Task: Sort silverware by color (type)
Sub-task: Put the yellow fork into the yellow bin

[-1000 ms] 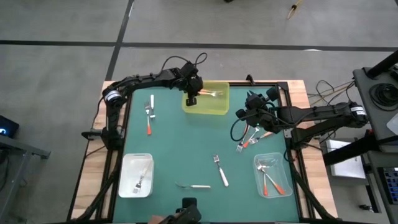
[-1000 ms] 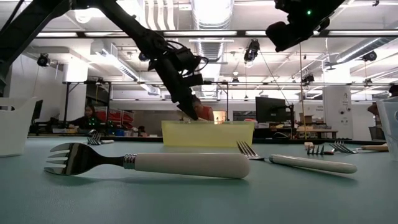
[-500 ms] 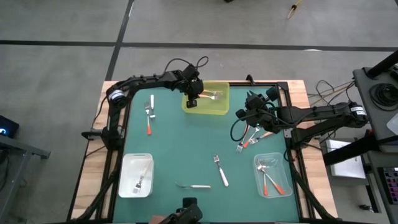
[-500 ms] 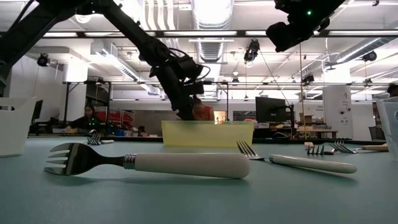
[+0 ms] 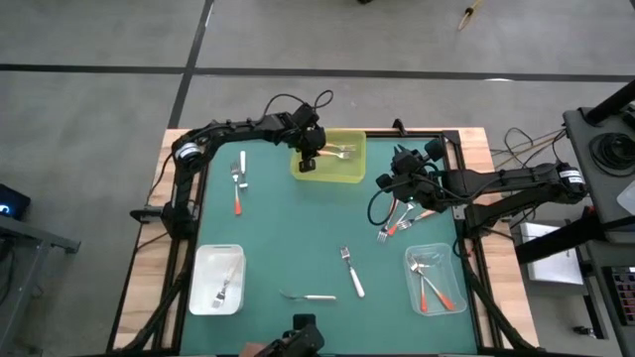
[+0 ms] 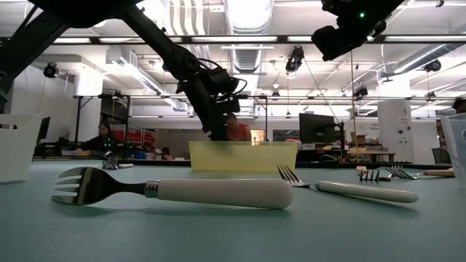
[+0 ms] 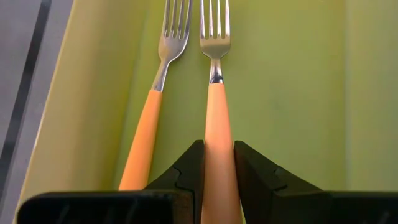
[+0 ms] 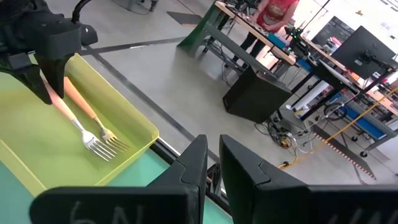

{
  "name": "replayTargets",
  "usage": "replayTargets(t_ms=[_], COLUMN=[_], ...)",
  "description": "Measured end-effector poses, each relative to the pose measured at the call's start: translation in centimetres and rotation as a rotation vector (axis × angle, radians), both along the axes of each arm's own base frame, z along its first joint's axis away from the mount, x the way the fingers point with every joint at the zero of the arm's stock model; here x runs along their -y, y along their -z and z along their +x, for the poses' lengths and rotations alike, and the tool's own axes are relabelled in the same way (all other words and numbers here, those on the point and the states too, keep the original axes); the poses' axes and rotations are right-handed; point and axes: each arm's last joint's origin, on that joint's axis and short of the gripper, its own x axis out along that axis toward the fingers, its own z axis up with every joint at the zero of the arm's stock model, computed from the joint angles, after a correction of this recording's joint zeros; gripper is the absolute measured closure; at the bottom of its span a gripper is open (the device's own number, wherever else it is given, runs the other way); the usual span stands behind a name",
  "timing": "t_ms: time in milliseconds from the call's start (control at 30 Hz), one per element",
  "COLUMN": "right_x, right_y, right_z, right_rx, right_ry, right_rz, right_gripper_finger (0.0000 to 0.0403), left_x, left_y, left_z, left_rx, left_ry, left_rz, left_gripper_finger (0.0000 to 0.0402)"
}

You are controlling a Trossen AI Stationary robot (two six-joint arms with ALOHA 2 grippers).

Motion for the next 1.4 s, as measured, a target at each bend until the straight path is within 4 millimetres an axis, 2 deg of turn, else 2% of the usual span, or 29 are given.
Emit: replayTargets(t_ms=[1133,1400], right_x=[-0.01,-0.01], right_y=[0.20,0.20], right_z=[-0.04,-0.04], right_rx=[-0.008,-0.010], right_ry=[0.000,-0.001], right_rz=[0.000,-0.001], right_gripper_finger=[0.0369,0.0369], left_x=[-0.10,-0.11], left_y=[0.00,-0.01], left_z=[-0.02,-0.02], left_rx=[-0.002,-0.001], left_ry=[-0.004,-0.007], left_rz=[0.010,0.010], left_gripper_finger=[0.0346,0.0313])
